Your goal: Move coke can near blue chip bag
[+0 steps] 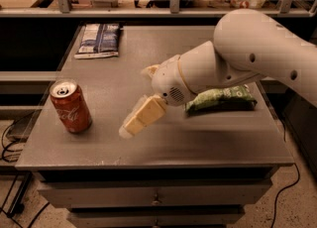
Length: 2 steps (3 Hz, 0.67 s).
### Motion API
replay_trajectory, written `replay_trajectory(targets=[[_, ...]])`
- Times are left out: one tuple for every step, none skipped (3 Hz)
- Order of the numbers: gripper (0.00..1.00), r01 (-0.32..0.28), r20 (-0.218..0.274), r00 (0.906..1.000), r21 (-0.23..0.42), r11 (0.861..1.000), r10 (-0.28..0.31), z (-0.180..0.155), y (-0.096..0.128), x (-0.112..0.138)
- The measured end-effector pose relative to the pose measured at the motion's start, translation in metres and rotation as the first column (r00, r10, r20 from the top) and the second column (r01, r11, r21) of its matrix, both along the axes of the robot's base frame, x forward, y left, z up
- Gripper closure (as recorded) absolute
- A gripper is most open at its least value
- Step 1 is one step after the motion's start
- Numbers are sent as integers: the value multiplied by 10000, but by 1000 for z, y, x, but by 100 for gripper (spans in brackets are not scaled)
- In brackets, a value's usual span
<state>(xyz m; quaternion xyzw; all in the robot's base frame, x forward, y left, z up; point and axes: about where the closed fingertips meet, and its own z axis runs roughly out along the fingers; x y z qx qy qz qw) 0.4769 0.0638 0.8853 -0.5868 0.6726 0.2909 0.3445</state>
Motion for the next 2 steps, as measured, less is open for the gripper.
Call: replay_trajectory(targets=[[0, -2, 2, 10000, 2, 10000, 2, 0, 0, 0], [0, -55, 72, 10000, 257, 9997, 53, -1, 16, 0]])
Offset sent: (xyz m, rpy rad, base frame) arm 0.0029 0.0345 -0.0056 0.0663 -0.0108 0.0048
